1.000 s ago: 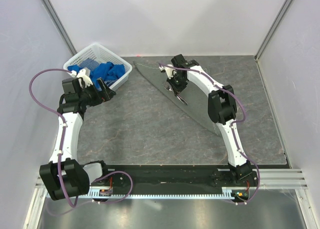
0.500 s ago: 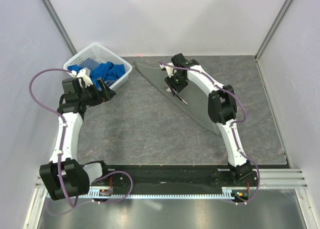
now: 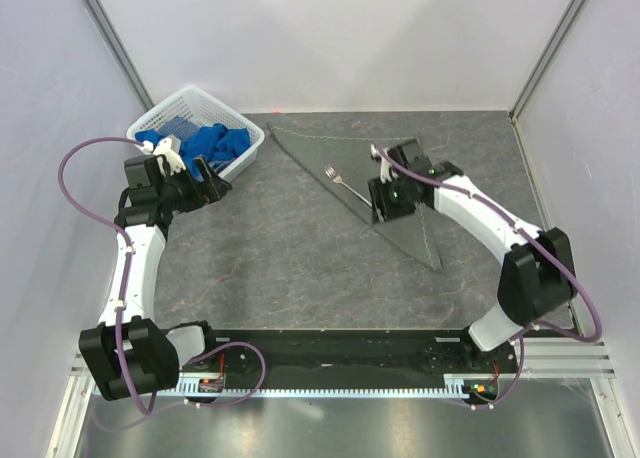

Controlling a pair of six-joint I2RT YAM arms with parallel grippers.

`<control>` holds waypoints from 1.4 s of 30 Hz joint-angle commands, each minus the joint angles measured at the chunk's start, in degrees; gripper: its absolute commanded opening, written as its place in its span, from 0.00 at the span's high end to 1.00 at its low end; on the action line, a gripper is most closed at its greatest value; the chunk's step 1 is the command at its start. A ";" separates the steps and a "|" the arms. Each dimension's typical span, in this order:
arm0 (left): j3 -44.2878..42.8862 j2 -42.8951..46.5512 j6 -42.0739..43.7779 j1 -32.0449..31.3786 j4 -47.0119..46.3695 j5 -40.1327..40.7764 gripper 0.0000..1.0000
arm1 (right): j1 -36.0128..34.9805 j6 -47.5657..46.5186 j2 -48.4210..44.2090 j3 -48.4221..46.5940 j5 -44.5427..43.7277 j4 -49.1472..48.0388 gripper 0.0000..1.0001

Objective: Fold the napkin, place the utensils inside, and roll it up
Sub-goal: Place the utensil onto the napkin, then fold the napkin

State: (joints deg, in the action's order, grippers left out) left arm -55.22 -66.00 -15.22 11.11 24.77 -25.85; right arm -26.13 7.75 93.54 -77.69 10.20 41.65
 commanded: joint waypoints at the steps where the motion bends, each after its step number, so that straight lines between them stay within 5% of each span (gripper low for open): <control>1: -0.24 -0.01 0.90 -0.30 -1.48 -0.96 0.04 | 1.34 10.00 -5.37 14.98 -2.20 -0.78 0.48; 16: 0.03 -0.71 0.81 -0.57 -1.75 -0.52 0.05 | 11.89 9.66 -14.17 24.78 -1.23 0.19 0.47; 42: 0.03 -0.71 0.90 -0.65 -1.83 -0.43 0.06 | 16.90 9.30 -8.90 30.14 -5.01 -0.78 0.45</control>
State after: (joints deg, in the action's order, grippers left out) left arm -55.20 -66.87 -15.25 10.74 24.75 -25.82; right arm -9.80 17.17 83.55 -47.97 6.57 41.58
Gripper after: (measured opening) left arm 0.946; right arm 0.550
